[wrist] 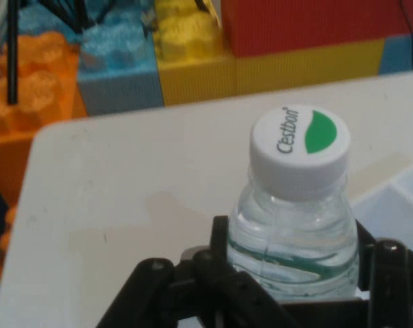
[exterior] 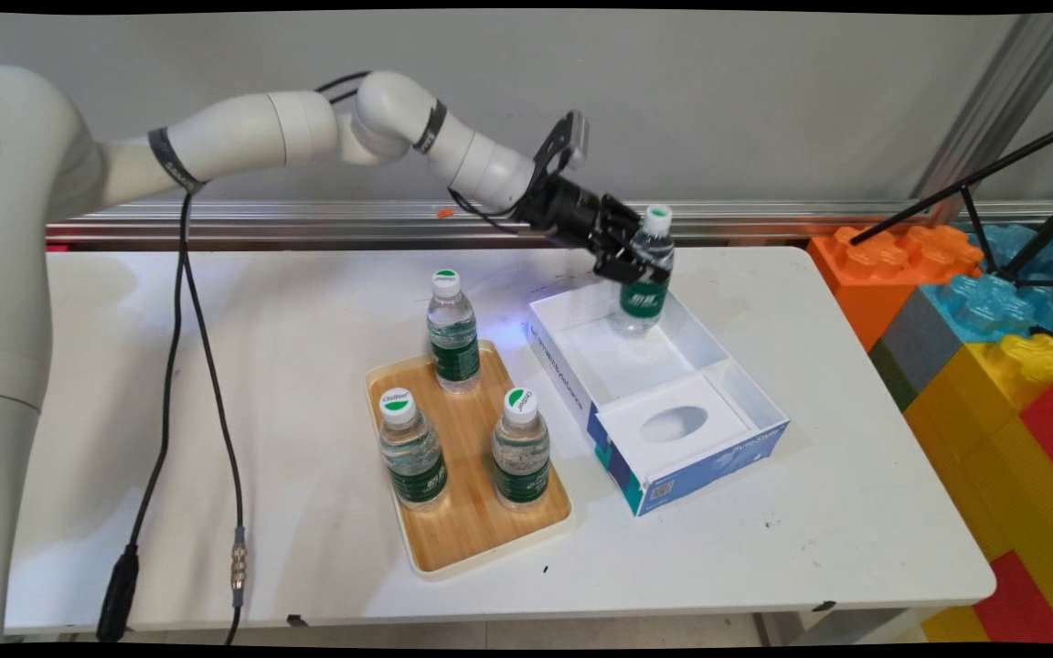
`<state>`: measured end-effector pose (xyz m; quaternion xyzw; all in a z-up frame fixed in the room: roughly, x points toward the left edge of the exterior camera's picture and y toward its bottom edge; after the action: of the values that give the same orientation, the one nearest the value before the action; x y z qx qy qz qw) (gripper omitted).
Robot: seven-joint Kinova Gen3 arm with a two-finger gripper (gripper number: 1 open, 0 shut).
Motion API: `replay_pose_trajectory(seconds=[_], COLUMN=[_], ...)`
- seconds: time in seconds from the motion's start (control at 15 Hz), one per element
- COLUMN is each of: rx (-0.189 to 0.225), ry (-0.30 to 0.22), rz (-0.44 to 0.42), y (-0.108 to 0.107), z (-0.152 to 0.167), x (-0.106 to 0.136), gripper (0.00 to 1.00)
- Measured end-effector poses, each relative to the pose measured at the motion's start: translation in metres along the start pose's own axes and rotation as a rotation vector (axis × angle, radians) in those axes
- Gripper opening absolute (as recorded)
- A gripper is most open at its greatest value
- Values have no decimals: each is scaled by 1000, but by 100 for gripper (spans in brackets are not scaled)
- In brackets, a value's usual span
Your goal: Place the picked object on the tray
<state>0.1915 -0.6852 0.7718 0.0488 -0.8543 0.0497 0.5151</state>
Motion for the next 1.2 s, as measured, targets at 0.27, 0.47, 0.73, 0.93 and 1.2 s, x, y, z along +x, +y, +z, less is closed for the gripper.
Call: replay_pose_trajectory(seconds=[0.27,0.47,0.73,0.93,1.2], rx=[37,68,100,113,112], ry=[38,56,62,51,30], rz=[-30,-76,-135,-191,-266], y=[8,18,31,53,95], z=[-19,-45,-78,-119,-189], x=[43,74,99,113,115], gripper=[0,0,0,0,0])
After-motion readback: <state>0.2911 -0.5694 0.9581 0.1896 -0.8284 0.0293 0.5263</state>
